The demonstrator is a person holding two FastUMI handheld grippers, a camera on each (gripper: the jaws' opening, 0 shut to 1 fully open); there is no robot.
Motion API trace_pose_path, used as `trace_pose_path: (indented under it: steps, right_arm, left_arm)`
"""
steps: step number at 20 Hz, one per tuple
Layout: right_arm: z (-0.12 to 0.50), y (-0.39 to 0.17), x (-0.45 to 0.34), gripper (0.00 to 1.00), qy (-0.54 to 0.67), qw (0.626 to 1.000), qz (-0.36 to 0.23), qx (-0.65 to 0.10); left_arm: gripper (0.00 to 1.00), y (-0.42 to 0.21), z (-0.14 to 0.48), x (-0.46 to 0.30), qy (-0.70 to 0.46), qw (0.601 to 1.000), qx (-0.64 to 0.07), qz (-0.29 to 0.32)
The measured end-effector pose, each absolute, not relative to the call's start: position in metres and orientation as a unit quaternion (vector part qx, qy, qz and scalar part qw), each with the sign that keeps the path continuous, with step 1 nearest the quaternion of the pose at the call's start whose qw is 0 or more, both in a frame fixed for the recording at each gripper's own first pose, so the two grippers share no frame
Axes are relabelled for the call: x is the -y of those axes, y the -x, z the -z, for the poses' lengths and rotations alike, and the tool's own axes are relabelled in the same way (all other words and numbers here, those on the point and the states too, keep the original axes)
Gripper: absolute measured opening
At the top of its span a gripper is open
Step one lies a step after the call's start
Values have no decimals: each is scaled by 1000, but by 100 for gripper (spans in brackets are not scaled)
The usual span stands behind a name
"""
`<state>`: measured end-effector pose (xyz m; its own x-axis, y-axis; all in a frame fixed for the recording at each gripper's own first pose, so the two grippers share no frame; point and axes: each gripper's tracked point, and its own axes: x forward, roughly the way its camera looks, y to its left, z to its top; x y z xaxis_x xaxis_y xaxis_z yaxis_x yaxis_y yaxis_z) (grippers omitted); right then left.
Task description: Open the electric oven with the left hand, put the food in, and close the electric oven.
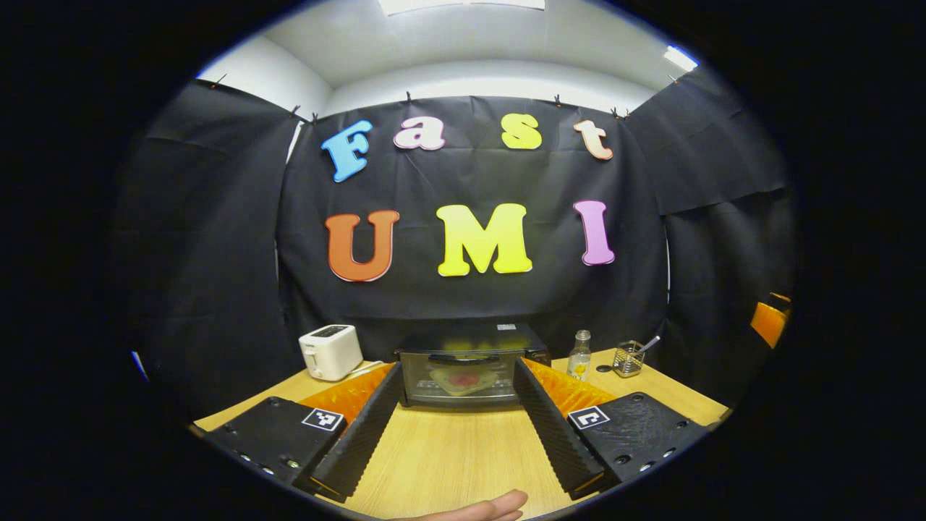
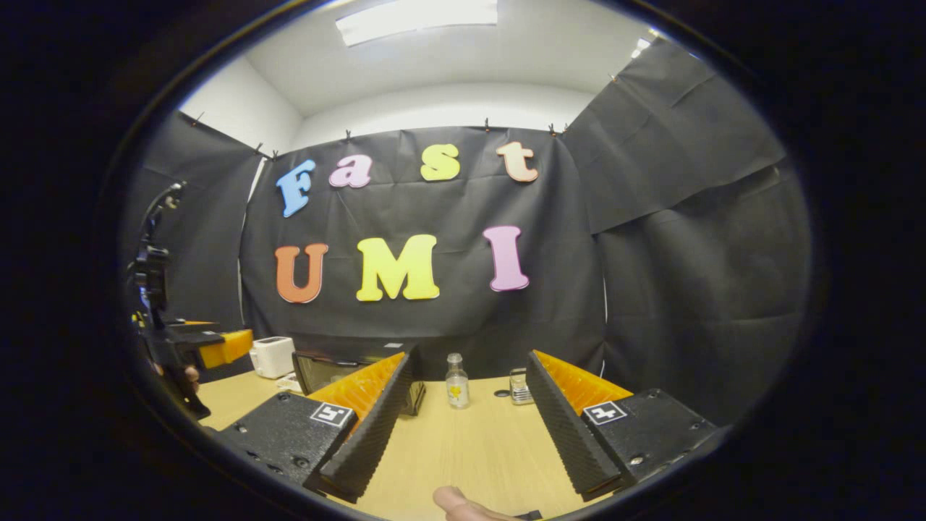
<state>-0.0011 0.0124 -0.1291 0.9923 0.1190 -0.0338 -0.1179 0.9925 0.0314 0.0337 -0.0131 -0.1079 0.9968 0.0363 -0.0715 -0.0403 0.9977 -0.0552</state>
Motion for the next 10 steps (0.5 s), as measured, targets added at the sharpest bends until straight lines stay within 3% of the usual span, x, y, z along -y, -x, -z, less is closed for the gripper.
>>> trace_pose_path:
  steps: [6, 10]
  right_arm:
    - [113, 12, -15, 96, -24, 998, -51, -8]
    - [112, 16, -27, 100, -40, 996, -74, -5]
  left_arm:
    - [97, 20, 95, 11, 30, 999, -19, 9]
    - [96, 30, 86, -8, 27, 1000, 0, -12]
